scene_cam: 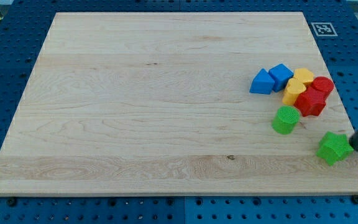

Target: Slide the green star closer to the green circle

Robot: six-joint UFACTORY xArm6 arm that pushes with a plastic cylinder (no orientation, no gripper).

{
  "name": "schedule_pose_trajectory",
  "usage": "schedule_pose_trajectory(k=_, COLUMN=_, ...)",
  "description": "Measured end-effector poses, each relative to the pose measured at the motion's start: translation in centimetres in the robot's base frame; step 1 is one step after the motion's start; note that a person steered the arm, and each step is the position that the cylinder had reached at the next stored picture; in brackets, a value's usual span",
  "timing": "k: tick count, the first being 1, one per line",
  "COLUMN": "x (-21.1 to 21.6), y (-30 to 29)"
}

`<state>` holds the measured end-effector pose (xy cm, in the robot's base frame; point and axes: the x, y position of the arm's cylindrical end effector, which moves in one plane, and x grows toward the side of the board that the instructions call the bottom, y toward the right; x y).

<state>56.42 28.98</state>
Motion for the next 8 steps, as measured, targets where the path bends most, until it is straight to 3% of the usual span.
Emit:
schedule_pose_trajectory(k=1, x=3.1, y=0.0)
schedule_pose_trajectory(k=2, x=3.4, y=-0.1)
schedule_pose_trajectory(k=4, x=-0.2, y=-0.7)
schedule_pose_trajectory(k=6, x=-0.9, y=-4.9)
schedule_pose_trajectory(k=8, x=3.7, y=-2.9)
